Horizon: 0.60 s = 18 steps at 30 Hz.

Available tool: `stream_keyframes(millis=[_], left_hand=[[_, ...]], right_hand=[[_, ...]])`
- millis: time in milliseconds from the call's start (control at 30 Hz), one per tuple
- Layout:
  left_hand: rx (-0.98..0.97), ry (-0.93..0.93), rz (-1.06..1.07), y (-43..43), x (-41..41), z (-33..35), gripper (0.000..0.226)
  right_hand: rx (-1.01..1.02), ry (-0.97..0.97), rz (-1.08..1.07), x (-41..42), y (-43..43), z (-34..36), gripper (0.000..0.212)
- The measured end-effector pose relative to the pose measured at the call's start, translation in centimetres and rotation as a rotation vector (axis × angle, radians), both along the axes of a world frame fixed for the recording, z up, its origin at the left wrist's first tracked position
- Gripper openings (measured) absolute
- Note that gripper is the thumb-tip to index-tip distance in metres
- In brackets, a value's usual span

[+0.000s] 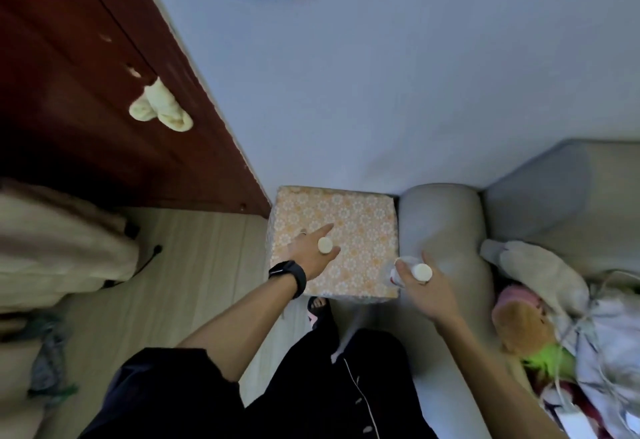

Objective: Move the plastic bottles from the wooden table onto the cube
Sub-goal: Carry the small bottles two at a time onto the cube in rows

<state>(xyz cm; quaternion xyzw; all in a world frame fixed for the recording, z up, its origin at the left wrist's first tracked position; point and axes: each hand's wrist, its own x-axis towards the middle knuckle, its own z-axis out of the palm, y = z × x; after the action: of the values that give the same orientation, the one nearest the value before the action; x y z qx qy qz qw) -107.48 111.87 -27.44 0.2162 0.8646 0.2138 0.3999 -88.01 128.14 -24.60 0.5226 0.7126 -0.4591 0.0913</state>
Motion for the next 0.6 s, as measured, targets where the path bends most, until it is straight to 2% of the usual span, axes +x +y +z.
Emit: stream_keyframes(millis=[167, 267, 367, 600], left_hand=[[0.06, -0.126, 0.096, 4.1, -1.8, -1.3, 0.067], [0.071, -0.16, 0.106, 5.6, -2.1, -3.3, 0.059], [0.056, -0.158, 0.162, 7.2, -2.1, -5.7, 0.053], [0.052, -0.143, 0.244, 10.7, -2.9, -11.7, 0.05]], right_hand=[[-0.061, -0.11, 0.071, -2.9, 4.8, -3.6, 0.088], [-0.102, -0.164, 0.16, -4.8, 7.4, -6.2, 0.086], [-0.117, -0.163, 0.185, -6.7, 9.3, -9.1, 0.083], [-0.158, -0.113, 0.167, -8.7, 12.4, -15.7, 0.091]])
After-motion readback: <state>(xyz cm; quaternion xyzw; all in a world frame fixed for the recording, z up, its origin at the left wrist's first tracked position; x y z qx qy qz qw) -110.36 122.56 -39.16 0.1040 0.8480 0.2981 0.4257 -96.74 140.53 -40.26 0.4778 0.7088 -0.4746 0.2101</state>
